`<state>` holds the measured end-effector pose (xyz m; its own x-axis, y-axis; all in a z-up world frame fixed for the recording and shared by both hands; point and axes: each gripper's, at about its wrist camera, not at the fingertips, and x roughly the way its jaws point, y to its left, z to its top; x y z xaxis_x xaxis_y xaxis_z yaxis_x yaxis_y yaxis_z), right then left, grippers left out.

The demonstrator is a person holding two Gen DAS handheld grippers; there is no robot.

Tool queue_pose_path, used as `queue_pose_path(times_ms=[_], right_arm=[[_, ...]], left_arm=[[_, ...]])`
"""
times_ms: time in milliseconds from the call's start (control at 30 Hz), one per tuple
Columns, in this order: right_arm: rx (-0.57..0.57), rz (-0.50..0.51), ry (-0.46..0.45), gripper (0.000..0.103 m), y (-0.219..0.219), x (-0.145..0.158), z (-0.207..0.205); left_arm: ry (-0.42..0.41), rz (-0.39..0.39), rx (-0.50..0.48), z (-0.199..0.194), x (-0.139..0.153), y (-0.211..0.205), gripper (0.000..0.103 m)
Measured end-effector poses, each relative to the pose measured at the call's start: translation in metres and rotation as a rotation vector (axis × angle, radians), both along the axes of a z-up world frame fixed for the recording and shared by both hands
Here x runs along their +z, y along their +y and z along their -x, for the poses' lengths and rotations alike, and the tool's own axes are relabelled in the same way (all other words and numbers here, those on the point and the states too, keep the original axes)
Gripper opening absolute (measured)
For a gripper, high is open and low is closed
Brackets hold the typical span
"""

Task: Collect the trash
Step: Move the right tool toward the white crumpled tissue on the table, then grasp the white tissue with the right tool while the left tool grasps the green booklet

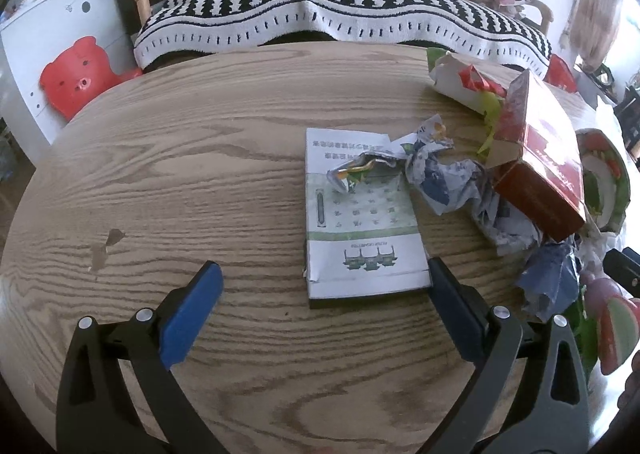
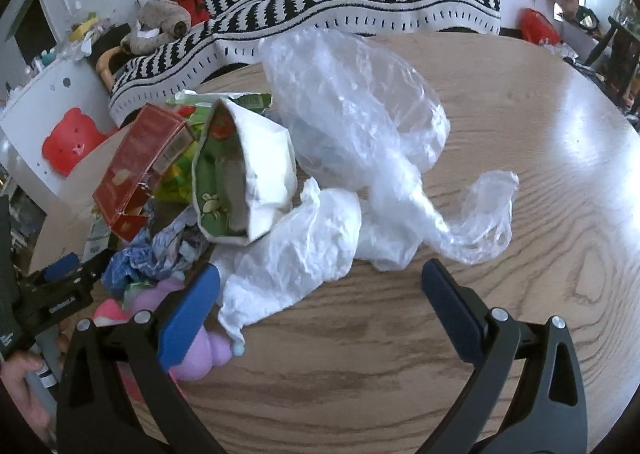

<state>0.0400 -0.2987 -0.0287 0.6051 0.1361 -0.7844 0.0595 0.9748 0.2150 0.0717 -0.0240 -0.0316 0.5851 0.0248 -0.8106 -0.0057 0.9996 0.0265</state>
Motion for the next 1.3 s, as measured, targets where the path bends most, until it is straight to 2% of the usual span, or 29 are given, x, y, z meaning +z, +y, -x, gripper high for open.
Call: queue_pose_path(times_ms=[67, 233, 367, 433, 633, 667, 700, 733, 833, 900, 933, 967, 1000, 1100, 1167, 1300], right_arm=[[-0.012, -0.011, 0.000, 0.098, -0.001, 0.000, -0.005], [-0.075, -0.132, -0.002, 0.098, -0.013, 0.001, -0.008], [-0.096, -0.161, 0.002, 0.098, -0.017, 0.002, -0.009], [-0.094, -0.133, 0.008, 0.098, -0.016, 0.001, -0.008], [-0.062, 0.048, 0.031, 0.097, 0.006, -0.004, -0.011], [-0.058, 0.064, 0.029, 0.094, 0.009, -0.005, -0.011], [-0.047, 0.087, 0.022, 0.084, 0.012, -0.004, -0.011], [-0.025, 0.095, 0.011, 0.079, 0.016, -0.004, -0.011], [0.027, 0.087, -0.010, 0.062, 0.021, -0.005, -0.008], [0.053, 0.067, -0.016, 0.048, 0.022, -0.005, -0.004], [0.061, 0.047, -0.017, 0.043, 0.020, -0.004, -0.003], [0.073, 0.018, -0.016, 0.032, 0.019, -0.005, -0.001], [0.078, -0.005, -0.018, 0.028, 0.016, -0.005, 0.002], [0.056, 0.023, -0.053, 0.022, 0.011, 0.006, 0.011], [0.036, 0.040, -0.084, 0.022, 0.005, 0.015, 0.014], [-0.017, 0.008, -0.130, 0.022, -0.009, 0.030, 0.026]], left_arm=[[-0.001, -0.003, -0.002, 0.000, 0.000, 0.000, 0.097], [0.003, 0.011, -0.003, -0.003, 0.002, 0.000, 0.097], [0.005, 0.016, -0.003, -0.004, 0.003, -0.001, 0.097], [0.007, 0.011, -0.014, -0.006, 0.003, -0.003, 0.097], [0.006, -0.013, -0.019, -0.008, 0.001, -0.004, 0.097], [0.006, -0.013, -0.020, -0.008, 0.001, -0.004, 0.097], [0.006, -0.011, -0.022, -0.009, 0.001, -0.004, 0.097], [0.006, -0.011, -0.023, -0.010, 0.001, -0.004, 0.097], [-0.004, -0.003, -0.035, -0.011, 0.001, -0.006, 0.093], [-0.033, -0.002, -0.052, -0.008, 0.005, -0.008, 0.056], [-0.041, -0.012, -0.053, -0.006, 0.006, -0.009, 0.056], [-0.043, 0.002, -0.061, -0.006, 0.007, -0.009, 0.055], [-0.044, 0.017, -0.067, -0.005, 0.008, -0.008, 0.055], [-0.035, 0.093, -0.079, -0.002, 0.012, -0.003, 0.055], [-0.031, 0.143, -0.073, 0.000, 0.016, 0.001, 0.055], [-0.068, 0.141, -0.068, 0.011, 0.030, 0.001, 0.055]])
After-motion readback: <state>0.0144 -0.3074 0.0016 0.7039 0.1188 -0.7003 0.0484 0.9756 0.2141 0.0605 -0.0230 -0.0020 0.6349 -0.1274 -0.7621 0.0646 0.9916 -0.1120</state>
